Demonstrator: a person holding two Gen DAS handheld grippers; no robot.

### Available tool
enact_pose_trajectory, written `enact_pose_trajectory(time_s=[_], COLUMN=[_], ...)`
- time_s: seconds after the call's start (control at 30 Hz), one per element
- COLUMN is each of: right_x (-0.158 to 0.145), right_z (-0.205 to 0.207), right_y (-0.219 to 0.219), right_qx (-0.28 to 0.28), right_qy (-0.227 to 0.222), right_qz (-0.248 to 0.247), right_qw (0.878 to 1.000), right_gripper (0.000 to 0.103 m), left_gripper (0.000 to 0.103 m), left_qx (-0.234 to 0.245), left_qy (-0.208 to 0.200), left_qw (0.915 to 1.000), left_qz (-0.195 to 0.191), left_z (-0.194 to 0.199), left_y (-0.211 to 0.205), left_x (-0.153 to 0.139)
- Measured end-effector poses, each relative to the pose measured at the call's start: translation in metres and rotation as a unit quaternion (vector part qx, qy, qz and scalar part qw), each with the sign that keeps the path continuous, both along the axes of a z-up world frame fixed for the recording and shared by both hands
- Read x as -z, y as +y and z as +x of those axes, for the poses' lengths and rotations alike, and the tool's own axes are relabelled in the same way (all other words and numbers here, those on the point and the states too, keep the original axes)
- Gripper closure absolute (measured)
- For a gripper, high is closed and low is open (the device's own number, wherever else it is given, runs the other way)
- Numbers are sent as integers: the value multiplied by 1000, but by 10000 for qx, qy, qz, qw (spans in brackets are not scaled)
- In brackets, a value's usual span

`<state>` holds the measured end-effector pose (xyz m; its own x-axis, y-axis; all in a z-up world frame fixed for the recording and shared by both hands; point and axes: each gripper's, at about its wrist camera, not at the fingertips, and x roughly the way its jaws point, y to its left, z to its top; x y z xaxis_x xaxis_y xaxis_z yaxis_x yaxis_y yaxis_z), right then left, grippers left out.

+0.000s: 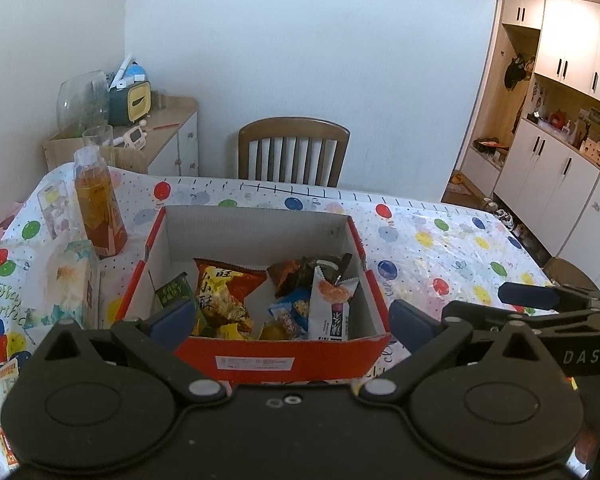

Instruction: Organize snacks

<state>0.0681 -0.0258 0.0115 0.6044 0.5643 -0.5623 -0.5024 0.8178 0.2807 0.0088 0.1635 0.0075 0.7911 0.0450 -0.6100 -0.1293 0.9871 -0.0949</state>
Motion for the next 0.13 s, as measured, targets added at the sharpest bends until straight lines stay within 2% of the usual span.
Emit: enact_pose_trajectory(time_s=[0.13], right_x=[1], right_z=[1], right_y=[-1], right_qx=[-12], right_qy=[30], right_qz=[14], right_qw=[10000], right_gripper=[0], left_gripper=[1], left_qx=[7], left_qy=[24], left_qw=[10000], left_qz=[-15], left_z=[1], left_y=[-1], left_x=[0])
